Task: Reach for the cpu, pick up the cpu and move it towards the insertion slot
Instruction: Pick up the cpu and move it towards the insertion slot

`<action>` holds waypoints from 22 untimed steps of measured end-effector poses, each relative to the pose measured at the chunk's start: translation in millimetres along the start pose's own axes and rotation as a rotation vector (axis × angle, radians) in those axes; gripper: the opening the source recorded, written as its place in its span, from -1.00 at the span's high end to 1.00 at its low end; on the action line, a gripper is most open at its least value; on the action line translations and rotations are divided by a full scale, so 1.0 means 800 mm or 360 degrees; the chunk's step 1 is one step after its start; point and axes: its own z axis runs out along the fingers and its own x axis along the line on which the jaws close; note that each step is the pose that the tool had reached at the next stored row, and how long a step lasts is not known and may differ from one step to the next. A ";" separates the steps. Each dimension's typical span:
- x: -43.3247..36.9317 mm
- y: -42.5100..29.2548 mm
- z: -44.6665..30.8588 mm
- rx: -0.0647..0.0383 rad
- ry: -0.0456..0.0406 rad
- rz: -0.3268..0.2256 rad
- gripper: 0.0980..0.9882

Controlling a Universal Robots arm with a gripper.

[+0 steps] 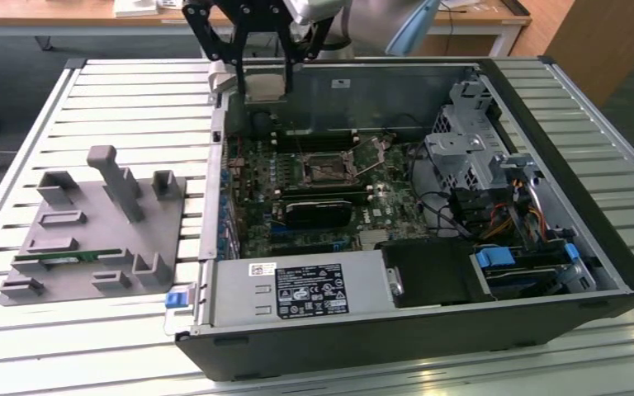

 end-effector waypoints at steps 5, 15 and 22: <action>-0.014 0.0135 0.0006 0.0000 0.0000 0.0000 0.00; -0.053 0.0443 0.0023 0.0000 0.0000 0.0000 0.00; -0.087 0.0455 0.0033 0.0000 0.0000 0.0000 0.00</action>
